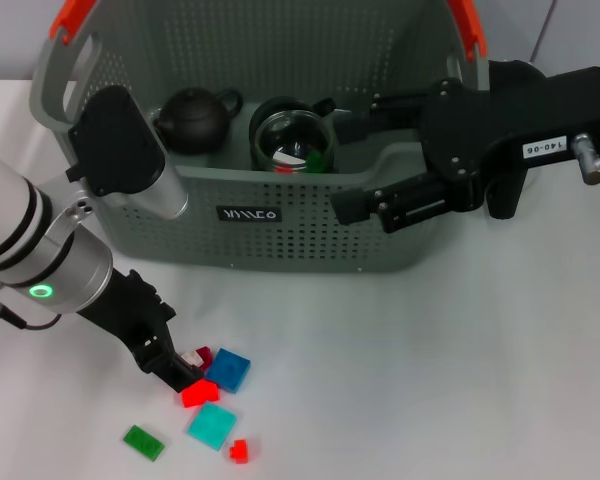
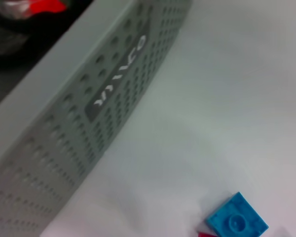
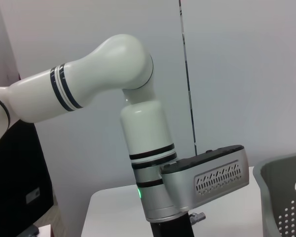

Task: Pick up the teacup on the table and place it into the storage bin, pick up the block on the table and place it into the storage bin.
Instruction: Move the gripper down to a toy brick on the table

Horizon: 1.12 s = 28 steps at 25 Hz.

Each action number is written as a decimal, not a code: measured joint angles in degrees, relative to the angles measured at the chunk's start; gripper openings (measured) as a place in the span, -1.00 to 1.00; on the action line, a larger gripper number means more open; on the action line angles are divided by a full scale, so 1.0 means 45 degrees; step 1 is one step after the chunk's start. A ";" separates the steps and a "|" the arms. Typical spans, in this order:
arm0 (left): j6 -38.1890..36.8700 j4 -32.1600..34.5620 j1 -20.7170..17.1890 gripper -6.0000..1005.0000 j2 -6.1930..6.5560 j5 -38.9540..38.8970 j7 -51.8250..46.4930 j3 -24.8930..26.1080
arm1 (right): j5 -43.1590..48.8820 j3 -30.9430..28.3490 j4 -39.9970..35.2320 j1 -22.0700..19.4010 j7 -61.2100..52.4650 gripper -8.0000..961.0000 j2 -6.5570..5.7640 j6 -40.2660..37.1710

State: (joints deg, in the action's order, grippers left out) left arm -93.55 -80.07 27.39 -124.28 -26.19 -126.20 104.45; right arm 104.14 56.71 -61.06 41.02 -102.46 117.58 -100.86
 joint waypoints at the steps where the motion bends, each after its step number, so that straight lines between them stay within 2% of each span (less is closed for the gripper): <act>1: 0.0019 0.0000 -0.0008 0.76 0.0004 0.0006 -0.0124 -0.0020 | 0.0002 -0.0021 0.0003 0.0002 0.0026 0.97 0.0000 0.0000; 25: 0.0470 0.0238 -0.0118 0.74 -0.0037 0.0279 -0.1122 -0.1237 | -0.0050 -0.0296 0.0489 0.0006 0.0542 0.97 -0.0074 0.0010; 28: 0.0682 0.0342 -0.0119 0.58 -0.0032 0.0308 -0.1228 -0.1242 | -0.0056 -0.0383 0.0504 -0.0006 0.0568 0.97 -0.0072 0.0010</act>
State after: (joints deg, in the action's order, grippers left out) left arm -90.48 -78.53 26.86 -124.42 -24.80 -131.72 98.86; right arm 103.88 54.98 -58.79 41.00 -99.91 117.26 -100.81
